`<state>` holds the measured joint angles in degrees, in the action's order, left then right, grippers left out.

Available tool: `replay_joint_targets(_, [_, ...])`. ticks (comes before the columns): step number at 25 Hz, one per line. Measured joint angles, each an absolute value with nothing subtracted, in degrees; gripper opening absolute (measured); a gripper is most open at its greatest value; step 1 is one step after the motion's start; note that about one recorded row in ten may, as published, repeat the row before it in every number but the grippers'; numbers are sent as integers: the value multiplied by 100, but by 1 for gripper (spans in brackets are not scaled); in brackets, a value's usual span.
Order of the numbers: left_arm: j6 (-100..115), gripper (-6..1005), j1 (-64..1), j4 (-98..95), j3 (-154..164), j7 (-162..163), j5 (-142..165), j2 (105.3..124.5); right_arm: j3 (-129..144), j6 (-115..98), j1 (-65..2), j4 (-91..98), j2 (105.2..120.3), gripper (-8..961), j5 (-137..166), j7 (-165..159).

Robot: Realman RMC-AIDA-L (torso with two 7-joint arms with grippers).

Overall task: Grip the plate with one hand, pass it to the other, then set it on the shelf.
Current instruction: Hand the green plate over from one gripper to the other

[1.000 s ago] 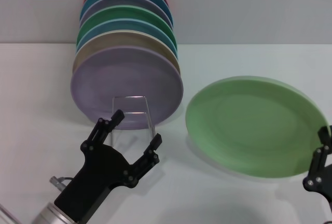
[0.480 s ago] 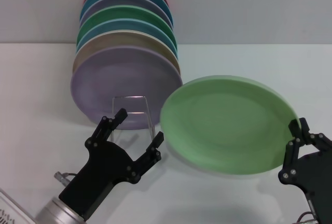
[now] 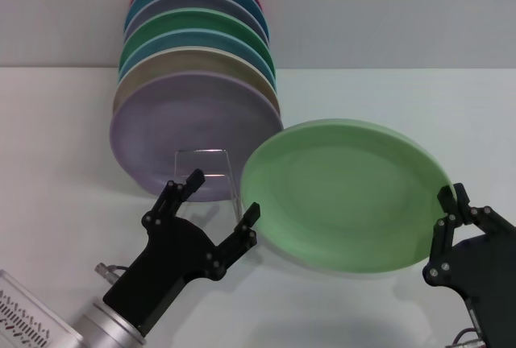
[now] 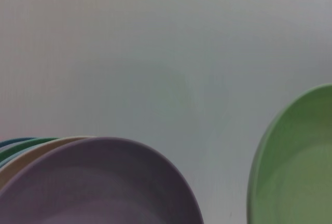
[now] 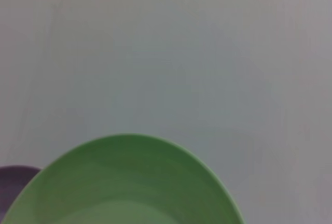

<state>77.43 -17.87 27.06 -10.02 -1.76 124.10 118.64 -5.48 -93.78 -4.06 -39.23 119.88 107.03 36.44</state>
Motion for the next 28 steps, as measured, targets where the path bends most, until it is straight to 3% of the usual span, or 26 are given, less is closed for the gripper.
replay_joint_targets(22, [7584, 856, -1897, 2738, -1072, -172, 12445, 11873, -527, -9305, -507, -3929, 11988, 22, 10696, 3665])
replay_joint_targets(28, [7584, 544, -1908, 2724, -1072, -174, 12446, 11874, -527, -9263, -519, -3932, 11988, 23, 10715, 3666])
